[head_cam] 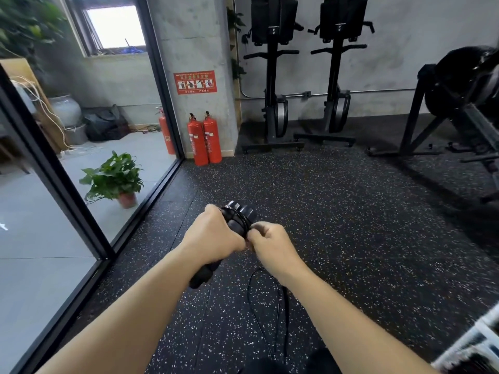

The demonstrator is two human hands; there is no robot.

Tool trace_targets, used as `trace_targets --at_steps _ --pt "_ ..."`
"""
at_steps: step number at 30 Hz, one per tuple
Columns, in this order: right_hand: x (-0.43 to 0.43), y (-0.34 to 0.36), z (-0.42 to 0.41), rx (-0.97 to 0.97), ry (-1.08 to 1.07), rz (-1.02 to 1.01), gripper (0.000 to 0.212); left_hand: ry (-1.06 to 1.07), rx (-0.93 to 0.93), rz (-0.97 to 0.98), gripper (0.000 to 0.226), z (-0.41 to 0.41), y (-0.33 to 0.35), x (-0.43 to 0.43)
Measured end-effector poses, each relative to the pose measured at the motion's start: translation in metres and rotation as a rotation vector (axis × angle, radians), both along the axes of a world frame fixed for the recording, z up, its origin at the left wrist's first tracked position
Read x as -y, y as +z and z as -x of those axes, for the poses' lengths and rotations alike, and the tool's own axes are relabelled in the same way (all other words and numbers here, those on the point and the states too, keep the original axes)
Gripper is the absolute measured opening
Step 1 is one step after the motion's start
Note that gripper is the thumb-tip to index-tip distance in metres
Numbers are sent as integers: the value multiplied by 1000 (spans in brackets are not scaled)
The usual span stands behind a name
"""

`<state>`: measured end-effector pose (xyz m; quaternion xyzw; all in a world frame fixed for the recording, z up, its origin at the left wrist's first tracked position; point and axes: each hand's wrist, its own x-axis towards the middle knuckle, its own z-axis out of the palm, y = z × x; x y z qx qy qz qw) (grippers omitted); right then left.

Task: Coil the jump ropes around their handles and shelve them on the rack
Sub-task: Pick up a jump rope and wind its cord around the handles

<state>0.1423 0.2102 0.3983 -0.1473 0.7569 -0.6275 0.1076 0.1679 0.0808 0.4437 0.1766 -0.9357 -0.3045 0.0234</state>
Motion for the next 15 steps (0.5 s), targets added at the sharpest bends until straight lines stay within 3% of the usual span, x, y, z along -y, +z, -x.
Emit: trace_targets --at_steps 3,5,7,10,15 --pt "-2 5 -1 119 48 162 29 -5 7 25 55 2 -4 0" --pt "0 4 -1 92 23 138 39 -22 -2 76 52 1 -7 -4" --pt "1 5 -2 72 -12 132 34 -40 4 78 53 0 -8 -5" --pt "-4 6 -2 81 4 171 26 -93 9 -71 57 1 -6 -2" --pt "-13 15 -11 73 33 226 20 -207 32 -402 30 -6 2 5"
